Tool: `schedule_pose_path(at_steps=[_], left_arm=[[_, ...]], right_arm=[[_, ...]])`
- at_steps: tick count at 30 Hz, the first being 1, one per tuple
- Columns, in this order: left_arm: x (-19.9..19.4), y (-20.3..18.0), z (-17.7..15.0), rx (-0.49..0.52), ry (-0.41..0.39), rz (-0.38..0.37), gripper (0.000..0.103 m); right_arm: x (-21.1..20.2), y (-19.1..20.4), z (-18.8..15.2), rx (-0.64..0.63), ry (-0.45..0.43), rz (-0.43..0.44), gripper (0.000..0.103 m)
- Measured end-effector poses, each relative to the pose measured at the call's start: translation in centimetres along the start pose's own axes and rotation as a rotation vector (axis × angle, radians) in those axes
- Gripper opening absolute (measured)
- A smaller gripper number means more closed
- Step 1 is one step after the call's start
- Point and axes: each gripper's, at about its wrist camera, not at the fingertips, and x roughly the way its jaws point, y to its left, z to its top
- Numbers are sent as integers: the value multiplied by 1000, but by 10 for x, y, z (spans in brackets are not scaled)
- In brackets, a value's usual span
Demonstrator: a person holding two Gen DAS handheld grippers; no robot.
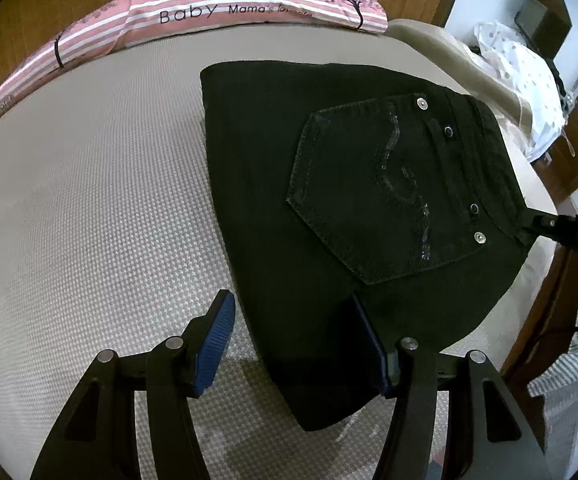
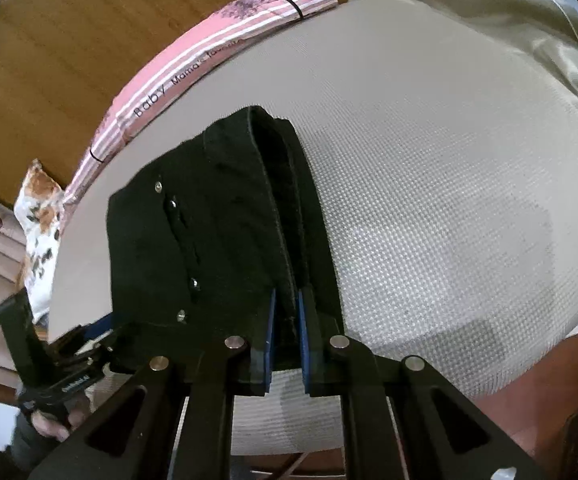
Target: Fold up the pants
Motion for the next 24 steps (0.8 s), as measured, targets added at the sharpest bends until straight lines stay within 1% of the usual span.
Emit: schedule_pose_path(at_steps=[4,9,12,14,15,16,18,22,24], left_arm=[[0,-5,-2,25,-15,24,60],[0,-3,-3,21,-15,25,61],[0,-2,-4,21,-16,31,63],[0,-3,-3,21,-15,32,63],[-1,-2,-2,19,-13,30,63],[-1,-1,-1,14,-11,25,63],[-3,3,0,-3,-6,0,63],[-10,20,3,-71,-19,-85,63],[-12,29,5,-107,-20,-118,63]], right_arm=[[5,-3,0,5,8,6,10],[4,-8,-2,38,1,23,11],[4,-8,-2,47,-1,28,17],[4,-10,-2,52,-1,18,25],[4,-11,-1,55,-1,10,27],[4,-12,-1,58,0,7,30],[4,-12,-1,57,2,12,31],[4,-11,2,42,10,16,31],[5,-13,4,44,18,19,33]])
